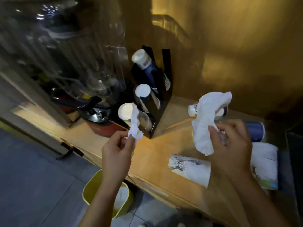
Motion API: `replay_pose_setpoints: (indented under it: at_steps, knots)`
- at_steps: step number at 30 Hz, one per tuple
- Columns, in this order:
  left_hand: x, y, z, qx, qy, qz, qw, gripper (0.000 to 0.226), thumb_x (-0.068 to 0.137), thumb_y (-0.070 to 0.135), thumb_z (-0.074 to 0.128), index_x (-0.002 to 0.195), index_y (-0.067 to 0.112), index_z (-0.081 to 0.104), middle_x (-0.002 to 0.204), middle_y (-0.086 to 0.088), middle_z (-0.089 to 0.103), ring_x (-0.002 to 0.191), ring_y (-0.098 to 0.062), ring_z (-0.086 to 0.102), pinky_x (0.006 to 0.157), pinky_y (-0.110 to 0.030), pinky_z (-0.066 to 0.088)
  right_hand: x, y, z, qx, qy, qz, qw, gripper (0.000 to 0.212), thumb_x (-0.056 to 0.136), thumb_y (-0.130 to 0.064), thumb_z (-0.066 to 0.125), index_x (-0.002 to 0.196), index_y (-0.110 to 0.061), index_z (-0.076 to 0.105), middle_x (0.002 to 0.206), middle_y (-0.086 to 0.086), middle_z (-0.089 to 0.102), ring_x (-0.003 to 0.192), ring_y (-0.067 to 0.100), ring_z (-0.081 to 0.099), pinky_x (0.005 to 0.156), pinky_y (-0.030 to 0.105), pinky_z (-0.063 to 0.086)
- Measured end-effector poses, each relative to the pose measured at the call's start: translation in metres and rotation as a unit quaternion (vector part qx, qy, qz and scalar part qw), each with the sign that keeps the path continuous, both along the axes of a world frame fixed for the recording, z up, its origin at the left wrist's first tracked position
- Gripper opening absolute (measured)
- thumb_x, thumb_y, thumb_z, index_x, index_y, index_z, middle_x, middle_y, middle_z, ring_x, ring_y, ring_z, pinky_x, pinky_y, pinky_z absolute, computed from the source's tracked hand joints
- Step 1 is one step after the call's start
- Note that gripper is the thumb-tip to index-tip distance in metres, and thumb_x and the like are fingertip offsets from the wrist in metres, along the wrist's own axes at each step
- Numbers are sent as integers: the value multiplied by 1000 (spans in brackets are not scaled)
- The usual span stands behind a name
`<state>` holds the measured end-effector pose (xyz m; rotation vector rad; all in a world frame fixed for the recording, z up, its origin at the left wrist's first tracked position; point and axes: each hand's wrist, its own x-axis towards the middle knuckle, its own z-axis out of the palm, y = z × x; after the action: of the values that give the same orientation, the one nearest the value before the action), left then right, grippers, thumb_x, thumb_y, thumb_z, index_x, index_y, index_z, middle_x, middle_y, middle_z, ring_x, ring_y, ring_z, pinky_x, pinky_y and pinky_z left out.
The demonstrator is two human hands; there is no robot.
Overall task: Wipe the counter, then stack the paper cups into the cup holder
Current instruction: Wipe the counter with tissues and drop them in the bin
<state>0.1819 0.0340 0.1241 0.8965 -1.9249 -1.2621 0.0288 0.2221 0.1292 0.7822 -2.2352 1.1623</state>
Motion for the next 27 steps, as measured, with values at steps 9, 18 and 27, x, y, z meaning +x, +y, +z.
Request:
replay_pose_setpoints:
  at_steps: [9, 18, 27]
  knots:
    - [95, -63, -17, 33, -37, 51, 997, 13, 84, 27, 61, 72, 29, 64, 56, -8, 58, 47, -5, 48, 48, -27, 40, 94, -95, -13, 28, 4, 113, 993, 24, 82, -20, 53, 76, 0, 64, 74, 16, 58, 75, 17, 44, 68, 37, 40]
    - [184, -108, -70, 105, -104, 158, 976, 16, 87, 20, 59, 72, 22, 62, 61, -5, 60, 57, -20, 55, 54, -39, 47, 162, -180, -58, 87, -46, 275, 956, 25, 81, -22, 51, 73, -2, 63, 71, 14, 57, 74, 18, 45, 63, 36, 41]
    - [210, -129, -179, 203, -191, 205, 938, 14, 90, 24, 56, 79, 19, 61, 63, 2, 54, 59, -14, 49, 53, -28, 39, 189, -246, -166, 236, -134, 348, 897, 14, 76, -13, 61, 67, -2, 61, 69, 15, 59, 60, 32, 57, 60, 34, 41]
